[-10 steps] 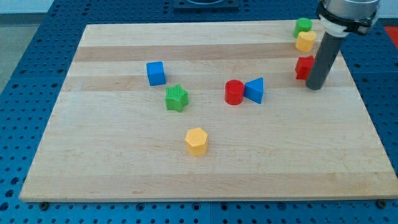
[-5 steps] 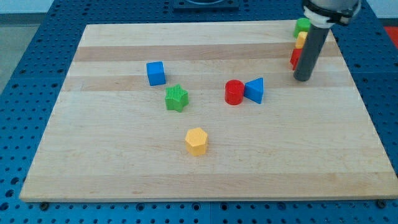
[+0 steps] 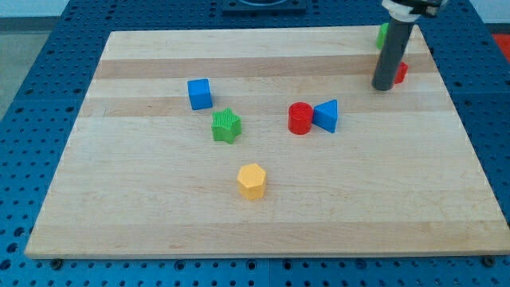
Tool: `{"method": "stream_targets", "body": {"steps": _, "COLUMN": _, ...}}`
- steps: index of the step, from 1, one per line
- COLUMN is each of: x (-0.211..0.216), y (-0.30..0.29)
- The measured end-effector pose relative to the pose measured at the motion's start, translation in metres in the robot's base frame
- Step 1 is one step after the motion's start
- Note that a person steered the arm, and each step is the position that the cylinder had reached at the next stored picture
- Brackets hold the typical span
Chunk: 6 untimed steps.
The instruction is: Push the red star to the bottom of the yellow heart
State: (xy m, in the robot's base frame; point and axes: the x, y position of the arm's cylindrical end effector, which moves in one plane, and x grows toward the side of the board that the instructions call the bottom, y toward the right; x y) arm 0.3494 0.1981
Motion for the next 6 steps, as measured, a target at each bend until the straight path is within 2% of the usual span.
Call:
{"method": "stream_targets", "body": {"steps": 3, "x": 0.005, "y": 0.024}}
{"method": "stream_targets", "body": {"steps": 4, "x": 0.022, "y": 0.025}}
{"method": "stream_targets", "body": {"steps": 5, "x": 0.019, "y": 0.042}}
{"method": "stream_targets", "body": {"steps": 6, "x": -0.005, "y": 0.057}}
